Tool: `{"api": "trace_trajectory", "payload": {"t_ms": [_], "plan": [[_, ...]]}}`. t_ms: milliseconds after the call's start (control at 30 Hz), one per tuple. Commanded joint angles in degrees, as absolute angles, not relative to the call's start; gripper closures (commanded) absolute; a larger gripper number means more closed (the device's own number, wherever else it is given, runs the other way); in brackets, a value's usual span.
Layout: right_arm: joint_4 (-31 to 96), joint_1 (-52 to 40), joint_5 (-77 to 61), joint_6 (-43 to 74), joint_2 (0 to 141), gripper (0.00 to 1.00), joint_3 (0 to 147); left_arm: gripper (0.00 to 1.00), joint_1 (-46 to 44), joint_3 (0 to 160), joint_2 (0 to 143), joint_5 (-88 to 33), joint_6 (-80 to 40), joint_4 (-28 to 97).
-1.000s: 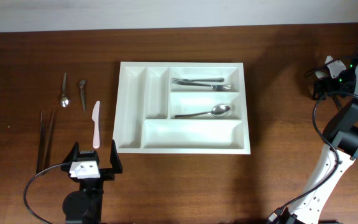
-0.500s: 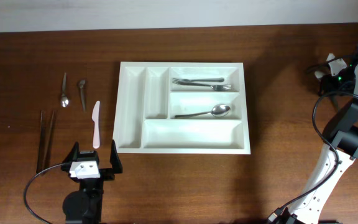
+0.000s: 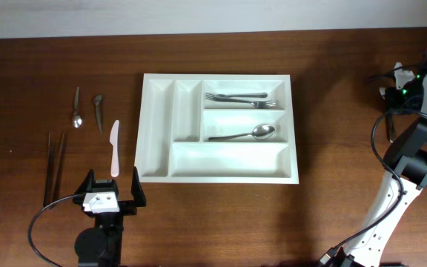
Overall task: Pack container
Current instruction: 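Move the right gripper to the last spoon and grasp it, then place the spoon onto the first spoon in the middle compartment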
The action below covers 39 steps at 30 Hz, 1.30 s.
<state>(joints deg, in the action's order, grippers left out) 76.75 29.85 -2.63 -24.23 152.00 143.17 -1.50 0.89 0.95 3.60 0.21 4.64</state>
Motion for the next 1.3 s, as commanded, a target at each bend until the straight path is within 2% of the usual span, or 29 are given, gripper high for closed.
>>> {"api": "trace_trajectory", "payload": {"t_ms": [0, 267, 467, 767, 1267], "plan": [[79.57, 28.45, -2.35, -18.50, 151.00, 0.96, 152.73, 0.01, -1.72, 0.58, 0.67, 3.18, 0.86, 4.60], [95.42, 22.85, -3.05, 0.19, 147.68, 0.96, 180.13, 0.01, -1.72, 0.58, 0.67, 3.18, 0.86, 4.58], [97.32, 17.76, -7.99, 21.45, 141.10, 0.96, 180.00, 0.01, -1.72, 0.58, 0.67, 3.18, 0.86, 4.60], [97.32, 11.25, -18.48, 45.50, 140.53, 0.96, 179.92, 0.01, -1.72, 0.58, 0.67, 3.18, 0.86, 4.58], [97.32, -7.01, -11.73, 71.57, 140.62, 0.96, 174.47, 0.01, -1.72, 0.58, 0.67, 3.18, 0.86, 4.58]]}}
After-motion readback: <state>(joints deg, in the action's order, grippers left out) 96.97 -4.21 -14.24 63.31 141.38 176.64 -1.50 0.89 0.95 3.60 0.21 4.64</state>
